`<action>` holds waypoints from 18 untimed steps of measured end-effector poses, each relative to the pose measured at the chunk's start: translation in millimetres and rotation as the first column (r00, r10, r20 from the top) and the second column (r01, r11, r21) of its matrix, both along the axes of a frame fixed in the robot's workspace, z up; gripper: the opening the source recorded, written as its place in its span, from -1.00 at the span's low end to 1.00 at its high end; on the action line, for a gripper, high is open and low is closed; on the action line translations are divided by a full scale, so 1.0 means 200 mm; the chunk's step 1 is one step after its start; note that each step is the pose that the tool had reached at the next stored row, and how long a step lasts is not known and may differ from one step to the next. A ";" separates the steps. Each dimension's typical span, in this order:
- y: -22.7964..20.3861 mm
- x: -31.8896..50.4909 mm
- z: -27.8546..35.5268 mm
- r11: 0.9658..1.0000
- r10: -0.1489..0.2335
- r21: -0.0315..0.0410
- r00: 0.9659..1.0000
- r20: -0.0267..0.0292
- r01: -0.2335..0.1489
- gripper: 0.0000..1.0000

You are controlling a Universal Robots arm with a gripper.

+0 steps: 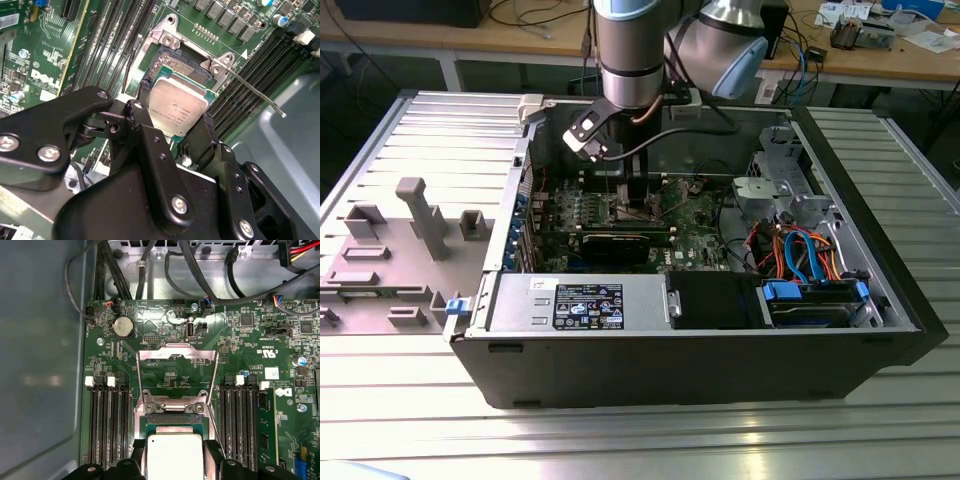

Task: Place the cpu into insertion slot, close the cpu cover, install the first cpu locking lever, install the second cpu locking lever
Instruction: 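Place the cpu into insertion slot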

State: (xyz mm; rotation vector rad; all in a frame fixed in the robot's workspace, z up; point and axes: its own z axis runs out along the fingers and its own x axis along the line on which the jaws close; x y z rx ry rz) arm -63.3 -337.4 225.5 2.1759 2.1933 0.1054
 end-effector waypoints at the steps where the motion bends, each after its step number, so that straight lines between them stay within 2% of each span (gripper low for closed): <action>1: 0.000 -0.001 -0.009 1.000 0.000 0.000 1.000 0.000 0.000 0.08; 9: 0.000 -0.003 -0.076 1.000 -0.006 0.000 1.000 0.000 0.006 0.08; 15: 0.001 -0.004 -0.082 1.000 -0.006 0.001 1.000 0.000 0.006 0.08; 18: 0.000 -0.004 -0.093 1.000 -0.006 -0.002 1.000 -0.001 0.006 0.08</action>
